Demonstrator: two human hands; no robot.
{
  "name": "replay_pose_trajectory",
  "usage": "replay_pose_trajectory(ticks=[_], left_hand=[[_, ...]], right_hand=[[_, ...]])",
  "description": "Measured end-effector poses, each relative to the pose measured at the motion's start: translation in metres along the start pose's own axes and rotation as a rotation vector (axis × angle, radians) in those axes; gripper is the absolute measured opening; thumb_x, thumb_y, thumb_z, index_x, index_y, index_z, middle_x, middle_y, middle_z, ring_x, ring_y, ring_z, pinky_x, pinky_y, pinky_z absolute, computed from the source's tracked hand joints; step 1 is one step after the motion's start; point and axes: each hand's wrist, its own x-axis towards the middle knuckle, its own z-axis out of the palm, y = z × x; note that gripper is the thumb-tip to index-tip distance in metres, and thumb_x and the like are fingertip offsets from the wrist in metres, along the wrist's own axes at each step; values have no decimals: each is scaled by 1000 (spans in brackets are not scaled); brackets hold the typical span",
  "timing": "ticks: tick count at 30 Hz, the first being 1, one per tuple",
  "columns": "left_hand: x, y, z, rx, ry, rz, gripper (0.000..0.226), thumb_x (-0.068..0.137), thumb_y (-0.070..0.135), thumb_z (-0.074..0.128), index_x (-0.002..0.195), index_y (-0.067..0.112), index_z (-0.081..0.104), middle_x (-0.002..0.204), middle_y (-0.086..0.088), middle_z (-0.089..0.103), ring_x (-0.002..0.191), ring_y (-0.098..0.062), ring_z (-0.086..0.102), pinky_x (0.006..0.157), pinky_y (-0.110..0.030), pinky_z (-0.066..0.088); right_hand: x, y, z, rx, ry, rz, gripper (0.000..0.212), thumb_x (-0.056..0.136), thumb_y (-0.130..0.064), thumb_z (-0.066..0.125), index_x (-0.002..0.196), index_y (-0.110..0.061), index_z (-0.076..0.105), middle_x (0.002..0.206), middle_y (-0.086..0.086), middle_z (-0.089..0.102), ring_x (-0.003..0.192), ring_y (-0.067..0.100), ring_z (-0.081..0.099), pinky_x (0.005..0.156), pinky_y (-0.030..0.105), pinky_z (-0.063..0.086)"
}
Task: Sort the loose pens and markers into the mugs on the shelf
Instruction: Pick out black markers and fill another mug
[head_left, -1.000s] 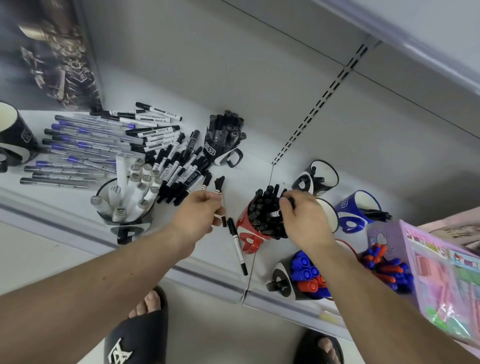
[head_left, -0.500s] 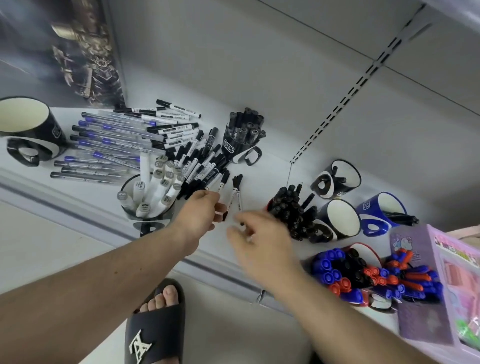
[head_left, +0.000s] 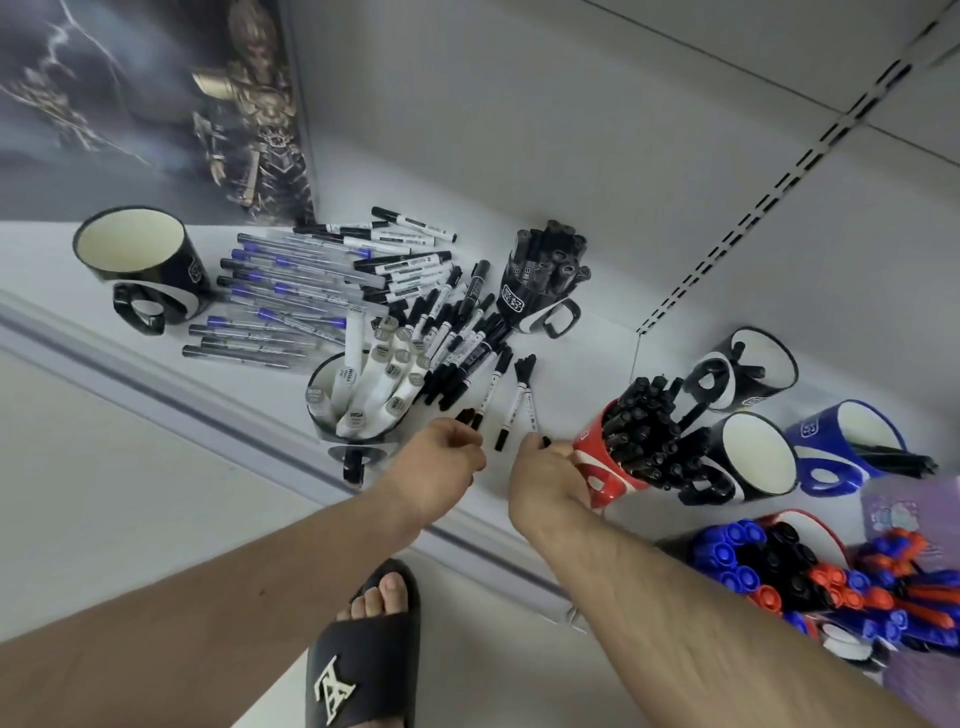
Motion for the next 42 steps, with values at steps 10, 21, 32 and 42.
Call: replay_pose_trajectory(ticks=[10,21,32,42], left_hand=[[29,-12,6,927,65,250,40,87,7,46,126,14,49,124,-7,54,109,-26,54,82,-29,43],[43,-16,11,1558,91,218,58,80,9,62,128,4,29,126,-24,33,105,-31,45,91,-38,50],[57,-10,16,1568,103,193,41,91,10,48,128,-2,37,120,-21,53,107,-30,55,89,-35,45],[13,34,28,-497,-243,-171,40,101,46,37,99,14,60,76,-1,55,57,-15,44,48,-24,34]], right_hand=[[6,-7,-51,301,181,-52,40,89,-18,53,123,-6,36,115,16,60,107,38,57,74,39,46],[74,-47,-43,630,89,179,67,94,-35,57,141,-1,24,134,18,52,116,35,57,87,38,50],[34,-19,-43,1087,-7,205,27,72,-4,51,99,1,52,66,14,57,49,28,57,51,44,52],[-47,4,-80,1772,77,185,22,97,-31,58,88,-12,52,68,4,52,58,18,51,54,27,43]])
